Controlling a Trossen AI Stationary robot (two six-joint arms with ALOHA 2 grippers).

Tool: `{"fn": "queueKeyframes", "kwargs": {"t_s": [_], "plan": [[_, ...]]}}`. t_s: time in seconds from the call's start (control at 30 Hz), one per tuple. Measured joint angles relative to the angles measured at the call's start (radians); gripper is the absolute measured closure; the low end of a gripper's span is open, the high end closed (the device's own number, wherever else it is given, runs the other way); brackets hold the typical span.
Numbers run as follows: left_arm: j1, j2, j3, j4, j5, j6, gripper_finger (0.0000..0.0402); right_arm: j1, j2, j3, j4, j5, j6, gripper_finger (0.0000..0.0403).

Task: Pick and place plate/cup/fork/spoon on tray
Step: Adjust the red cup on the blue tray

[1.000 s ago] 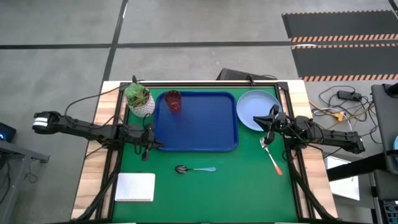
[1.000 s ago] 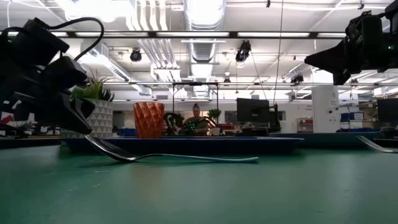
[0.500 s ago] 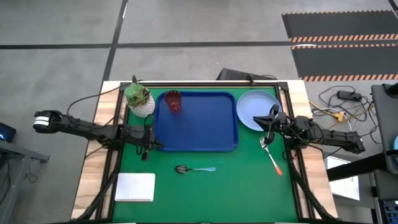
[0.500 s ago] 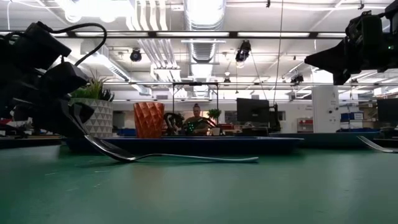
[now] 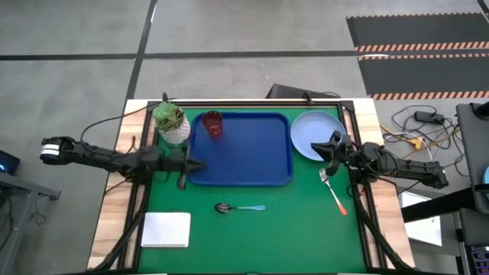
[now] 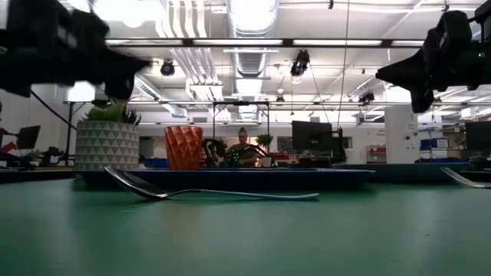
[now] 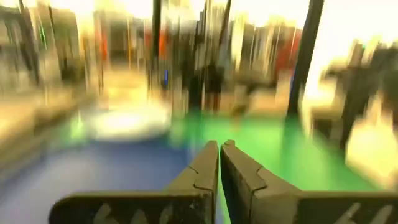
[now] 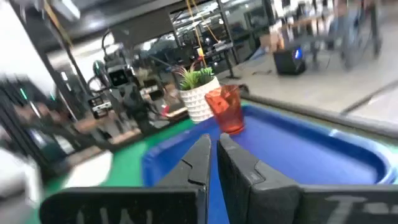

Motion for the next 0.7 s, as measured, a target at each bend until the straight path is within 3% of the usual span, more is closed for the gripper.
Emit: {"fn": "queueKeyframes", "kwargs": {"t_s": [0.17, 0.33, 0.47, 0.6, 0.7], "plan": [[0.0, -0.01, 0.0, 0.382, 0.0, 0.0, 0.0402, 0.0, 0.0, 0.0, 0.022, 0.001, 0.07, 0.0385], [-0.001, -0.018, 0.0, 0.633, 0.0, -0.041, 0.0402, 0.0, 0.0, 0.0, 0.094, -0.002, 0.025, 0.0385], [-0.001, -0.045, 0.003, 0.655, 0.0, -0.183, 0.0402, 0.0, 0.0, 0.0, 0.104, -0.004, -0.043, 0.0385], [-0.001, -0.05, 0.002, 0.65, 0.0, -0.211, 0.0402, 0.0, 0.0, 0.0, 0.062, -0.008, -0.061, 0.0385], [0.007, -0.06, 0.002, 0.614, 0.075, -0.268, 0.0402, 0.0, 0.001, 0.0, 0.04, -0.028, -0.091, 0.0385]]}}
